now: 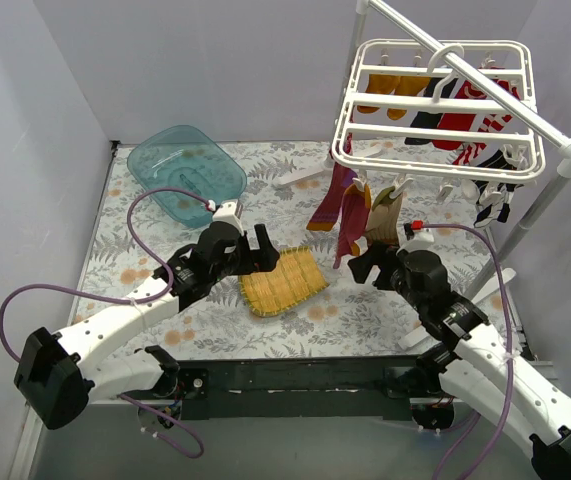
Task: Remove the socks clipped to the hanger
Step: Remove the sock from the hanger.
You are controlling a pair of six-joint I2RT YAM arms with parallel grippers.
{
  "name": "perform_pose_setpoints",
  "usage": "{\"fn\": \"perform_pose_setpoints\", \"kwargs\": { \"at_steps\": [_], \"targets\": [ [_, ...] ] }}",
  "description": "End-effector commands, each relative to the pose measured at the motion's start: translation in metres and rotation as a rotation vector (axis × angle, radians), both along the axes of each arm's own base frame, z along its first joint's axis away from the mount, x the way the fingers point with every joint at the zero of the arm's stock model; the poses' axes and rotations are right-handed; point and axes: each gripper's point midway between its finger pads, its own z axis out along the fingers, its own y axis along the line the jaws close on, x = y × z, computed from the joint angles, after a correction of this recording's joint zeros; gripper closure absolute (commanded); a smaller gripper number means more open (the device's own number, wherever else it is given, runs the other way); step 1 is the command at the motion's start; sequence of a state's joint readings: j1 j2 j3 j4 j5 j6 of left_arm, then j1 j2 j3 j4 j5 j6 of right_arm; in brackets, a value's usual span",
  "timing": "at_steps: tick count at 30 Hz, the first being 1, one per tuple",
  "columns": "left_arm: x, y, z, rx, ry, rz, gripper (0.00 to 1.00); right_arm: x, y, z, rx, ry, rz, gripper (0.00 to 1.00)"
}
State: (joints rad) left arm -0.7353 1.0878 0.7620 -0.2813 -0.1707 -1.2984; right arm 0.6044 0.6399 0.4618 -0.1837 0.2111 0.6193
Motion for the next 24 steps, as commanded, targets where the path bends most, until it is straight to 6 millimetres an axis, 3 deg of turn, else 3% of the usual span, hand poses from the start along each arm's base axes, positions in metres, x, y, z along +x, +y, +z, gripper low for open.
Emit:
{"fn": "perform_pose_setpoints", "kwargs": {
  "at_steps": [1, 7, 9, 16, 20, 24],
  "targets": [
    [-0.001, -0.006, 0.021, -0.06, -0.031, -0.011, 0.02, 0.003, -0.003, 0.025, -0.003, -0.071, -0.003, 0.04],
    [-0.006, -0.017, 0.033, -0.097, -0.044, -0.079, 0.02, -0.003, -0.009, 0.036, -0.038, -0.109, 0.019, 0.04],
    [-0.016, -0.027, 0.039, -0.133, -0.05, -0.161, 0.02, -0.006, -0.012, 0.041, -0.041, -0.122, 0.025, 0.04],
    [-0.03, -0.054, 0.059, -0.173, -0.087, -0.262, 0.02, -0.022, -0.028, 0.089, -0.018, -0.254, 0.02, 0.04],
    [-0.04, -0.075, 0.091, -0.191, -0.153, -0.293, 0.02, -0.027, -0.037, 0.116, -0.03, -0.315, 0.012, 0.05],
    [-0.054, -0.092, 0.107, -0.219, -0.166, -0.329, 0.02, -0.024, -0.047, 0.136, -0.097, -0.399, -0.001, 0.04]
  ]
}}
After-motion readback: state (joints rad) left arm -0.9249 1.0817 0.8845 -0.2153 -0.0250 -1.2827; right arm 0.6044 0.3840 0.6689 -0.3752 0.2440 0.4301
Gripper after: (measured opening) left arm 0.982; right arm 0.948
